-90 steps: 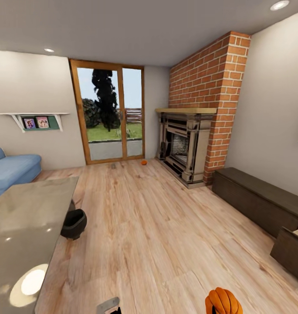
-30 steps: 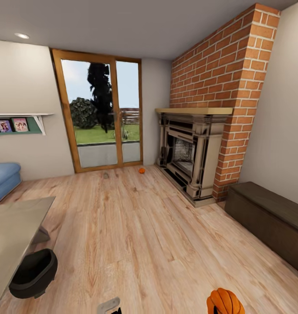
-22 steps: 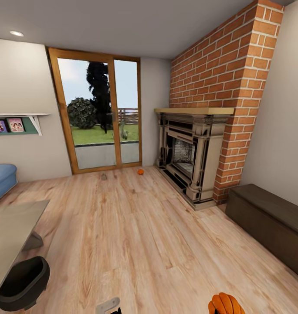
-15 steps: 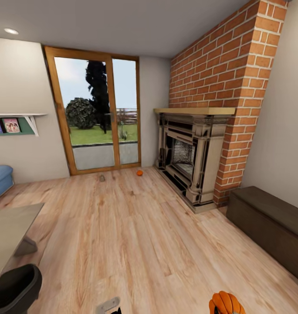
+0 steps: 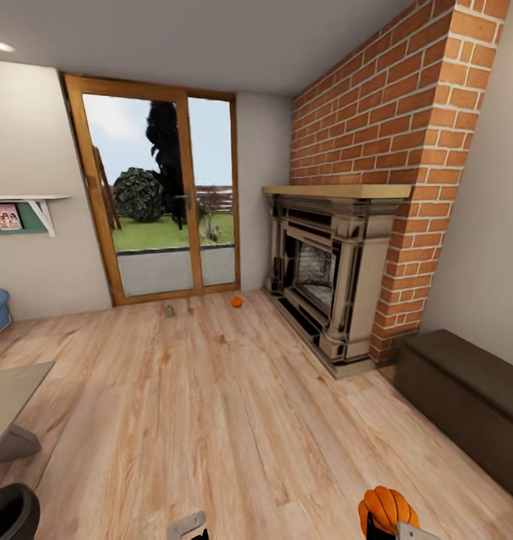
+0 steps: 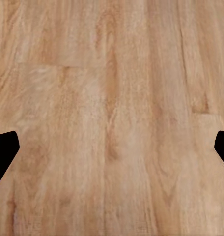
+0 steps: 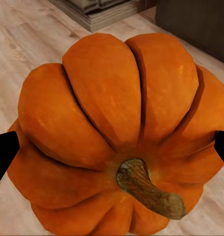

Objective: Place each of the two pumpkins and all three candles from the living room inside a cabinet in the living room (use any cabinet), then make sure every cabinet is closed, and position the cauldron so it is next to a table in the living room.

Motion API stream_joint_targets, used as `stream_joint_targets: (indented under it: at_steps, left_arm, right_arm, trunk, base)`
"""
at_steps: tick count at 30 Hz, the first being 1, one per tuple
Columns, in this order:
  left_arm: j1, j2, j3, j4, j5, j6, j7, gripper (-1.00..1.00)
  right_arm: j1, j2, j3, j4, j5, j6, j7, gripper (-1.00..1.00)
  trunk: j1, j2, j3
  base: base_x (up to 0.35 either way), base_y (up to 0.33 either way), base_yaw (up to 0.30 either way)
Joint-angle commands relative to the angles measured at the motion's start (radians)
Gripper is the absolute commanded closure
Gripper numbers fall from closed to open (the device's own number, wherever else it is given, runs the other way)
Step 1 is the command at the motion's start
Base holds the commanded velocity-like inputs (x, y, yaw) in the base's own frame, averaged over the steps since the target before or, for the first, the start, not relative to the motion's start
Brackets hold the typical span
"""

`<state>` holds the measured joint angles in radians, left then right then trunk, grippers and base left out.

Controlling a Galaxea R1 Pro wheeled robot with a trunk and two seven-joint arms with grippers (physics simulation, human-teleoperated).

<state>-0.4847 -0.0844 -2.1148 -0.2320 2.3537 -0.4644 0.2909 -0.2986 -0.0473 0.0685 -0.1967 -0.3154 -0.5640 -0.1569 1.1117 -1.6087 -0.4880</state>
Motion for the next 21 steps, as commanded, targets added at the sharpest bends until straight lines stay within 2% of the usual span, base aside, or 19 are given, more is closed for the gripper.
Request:
stream_joint_targets:
  at_steps: [1,9,21]
  left_arm:
    - [-0.002,0.0,-0.008,-0.003,0.002,-0.005,0.008,-1.0]
    - [-0.002,0.0,-0.009,-0.003,0.002,-0.005,0.008,-1.0]
    - [-0.002,0.0,-0.008,-0.003,0.002,-0.004,0.007,-1.0]
  right_arm:
    - [-0.001,0.0,0.01,-0.001,-0.002,-0.002,-0.004,1.0]
    - [-0.001,0.0,0.01,-0.001,-0.002,-0.002,-0.004,1.0]
    - [-0.001,0.002,0.01,0.0,-0.001,-0.002,-0.003,1.0]
  trunk:
    - [0.001,-0.001,-0.001]
    - [0.001,-0.001,-0.007]
    - [0.001,-0.001,-0.025]
  base:
    - [0.321,-0.154,0.173]
    - [0.321,-0.154,0.195]
    - [0.321,-0.152,-0.011]
